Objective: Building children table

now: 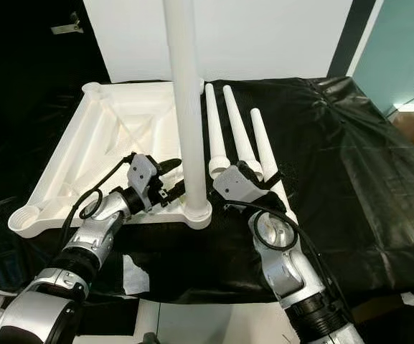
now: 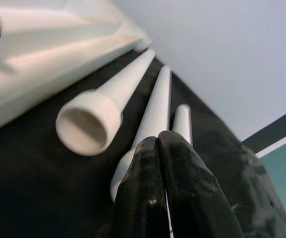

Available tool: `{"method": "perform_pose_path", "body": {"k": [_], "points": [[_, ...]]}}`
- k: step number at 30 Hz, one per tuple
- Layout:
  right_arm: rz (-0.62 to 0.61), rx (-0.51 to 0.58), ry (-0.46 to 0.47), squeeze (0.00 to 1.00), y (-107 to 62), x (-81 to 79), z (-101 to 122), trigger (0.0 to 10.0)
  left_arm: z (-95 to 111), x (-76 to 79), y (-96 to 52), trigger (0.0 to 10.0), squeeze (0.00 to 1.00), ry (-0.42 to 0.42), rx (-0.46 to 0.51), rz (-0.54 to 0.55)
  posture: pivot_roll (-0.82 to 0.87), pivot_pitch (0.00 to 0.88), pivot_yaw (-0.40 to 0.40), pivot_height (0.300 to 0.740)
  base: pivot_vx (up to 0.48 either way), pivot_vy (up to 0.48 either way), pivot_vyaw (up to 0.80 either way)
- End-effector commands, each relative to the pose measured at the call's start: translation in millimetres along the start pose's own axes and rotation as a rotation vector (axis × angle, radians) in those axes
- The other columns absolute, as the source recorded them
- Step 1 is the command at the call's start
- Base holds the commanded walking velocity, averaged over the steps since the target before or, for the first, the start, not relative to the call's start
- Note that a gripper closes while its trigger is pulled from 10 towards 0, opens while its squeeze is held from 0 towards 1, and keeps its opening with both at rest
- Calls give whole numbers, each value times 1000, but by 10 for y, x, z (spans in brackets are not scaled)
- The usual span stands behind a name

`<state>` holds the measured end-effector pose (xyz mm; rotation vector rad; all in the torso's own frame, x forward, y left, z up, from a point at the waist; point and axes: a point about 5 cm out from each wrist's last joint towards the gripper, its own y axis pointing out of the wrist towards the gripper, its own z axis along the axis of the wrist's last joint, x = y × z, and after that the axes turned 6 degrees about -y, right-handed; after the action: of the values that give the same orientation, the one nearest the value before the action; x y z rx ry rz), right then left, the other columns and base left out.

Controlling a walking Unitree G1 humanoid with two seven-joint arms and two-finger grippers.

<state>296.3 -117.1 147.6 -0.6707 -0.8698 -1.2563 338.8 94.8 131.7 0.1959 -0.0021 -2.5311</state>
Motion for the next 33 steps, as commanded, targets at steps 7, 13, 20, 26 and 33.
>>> {"method": "perform_pose_path", "body": {"k": [7, 13, 20, 26, 33], "points": [[120, 18, -100, 0, 184, -98, -76, 10000, -31, 49, 50, 10000, 0, 1, -14, 4, -87, 22, 56, 740, 0, 0, 0], [138, 19, -125, 0, 307, -71, -99, 10000, -52, 68, 16, 10000, 0, -4, -6, 11, -46, 24, 37, 740, 0, 0, 0], [137, 8, -146, 0, 408, -78, -140, 10000, -120, 111, -69, 10000, 0, -17, -9, 19, -28, 32, 34, 740, 0, 0, 0], [152, 22, -175, 1000, 549, -42, -160, 10000, -133, 129, -104, 10000, 0, -18, -7, 24, 6, 37, 23, 740, 0, 0, 0], [176, 40, -176, 1000, 625, -42, -139, 10000, -130, 118, -136, 10000, 0, -14, -7, 37, 26, 30, 11, 740, 0, 0, 0]]}}
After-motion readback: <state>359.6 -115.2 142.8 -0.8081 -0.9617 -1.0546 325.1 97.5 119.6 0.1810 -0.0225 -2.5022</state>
